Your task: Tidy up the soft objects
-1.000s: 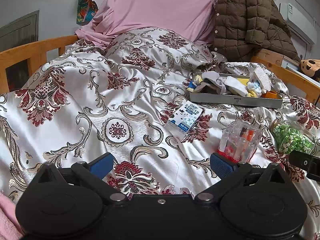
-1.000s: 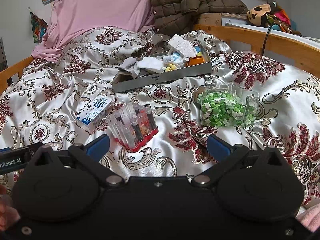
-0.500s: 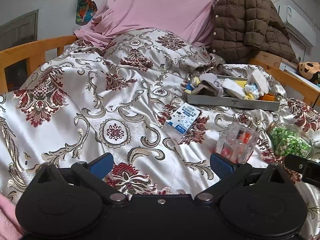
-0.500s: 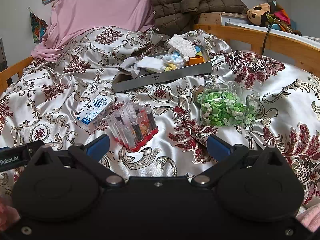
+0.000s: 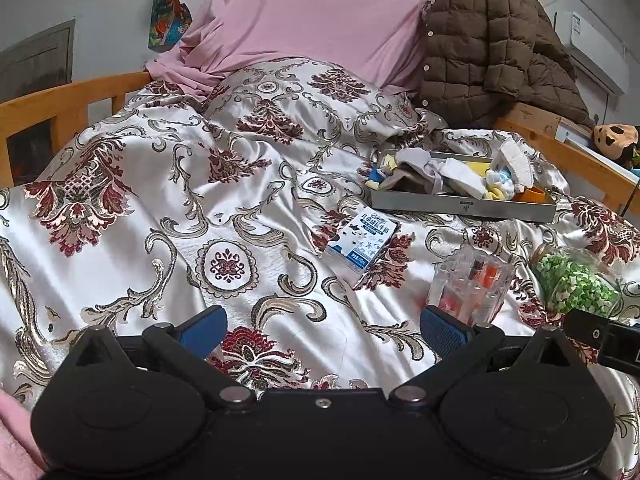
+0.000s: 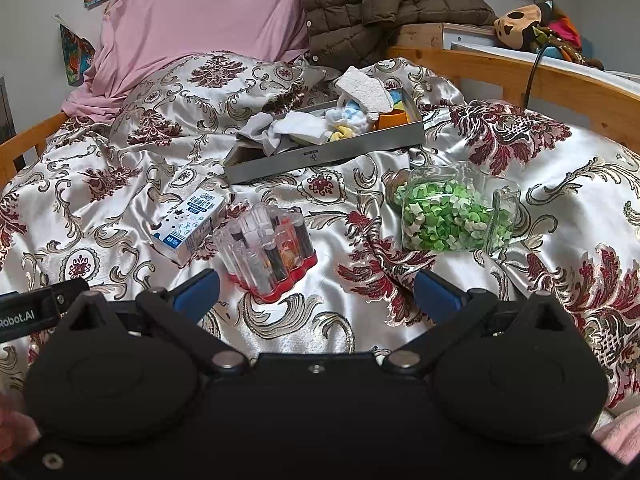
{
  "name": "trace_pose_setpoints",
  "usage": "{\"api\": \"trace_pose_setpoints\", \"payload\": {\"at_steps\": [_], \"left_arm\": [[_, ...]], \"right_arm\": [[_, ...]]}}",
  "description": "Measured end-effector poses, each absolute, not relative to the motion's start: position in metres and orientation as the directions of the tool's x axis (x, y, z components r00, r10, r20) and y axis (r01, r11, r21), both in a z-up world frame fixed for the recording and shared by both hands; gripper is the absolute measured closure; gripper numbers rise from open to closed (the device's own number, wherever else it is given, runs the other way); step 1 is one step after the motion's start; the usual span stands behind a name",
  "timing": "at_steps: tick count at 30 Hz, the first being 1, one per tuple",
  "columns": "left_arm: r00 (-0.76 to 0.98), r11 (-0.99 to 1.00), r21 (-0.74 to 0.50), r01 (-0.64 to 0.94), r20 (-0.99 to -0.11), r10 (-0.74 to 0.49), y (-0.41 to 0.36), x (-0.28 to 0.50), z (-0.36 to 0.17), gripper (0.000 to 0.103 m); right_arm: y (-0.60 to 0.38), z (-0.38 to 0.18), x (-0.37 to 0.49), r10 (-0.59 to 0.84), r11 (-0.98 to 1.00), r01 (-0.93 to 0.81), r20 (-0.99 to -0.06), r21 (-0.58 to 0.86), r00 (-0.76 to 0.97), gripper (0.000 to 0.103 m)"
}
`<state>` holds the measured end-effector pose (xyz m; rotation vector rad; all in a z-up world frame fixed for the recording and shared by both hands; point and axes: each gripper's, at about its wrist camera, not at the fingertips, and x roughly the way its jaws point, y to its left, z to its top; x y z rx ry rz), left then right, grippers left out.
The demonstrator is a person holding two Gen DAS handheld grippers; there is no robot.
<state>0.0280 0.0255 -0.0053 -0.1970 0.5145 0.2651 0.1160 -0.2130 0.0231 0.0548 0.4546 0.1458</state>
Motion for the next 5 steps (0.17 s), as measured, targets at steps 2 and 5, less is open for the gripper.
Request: {"api": "trace_pose_setpoints", "payload": {"at_steps": [2,5], "left_arm": [[0.839,0.948,-0.112,-0.296,-0.505,0.203,0.0245,0.0285,-0.0046,0.001],[0.838,0.95,-0.115,-0.289,-0.509,0.194,0.0243,0.0292,-0.0043,0.001]], "right_arm": [[-0.2128,0.0233,0.1166,0.153,0.988,-0.129,-0.434,0.086,0.888,0.001],[-0.2129,0.0235,0.1172,0.153,0.988,-0.128,-0.436,0.086,0.887,0.001]]}}
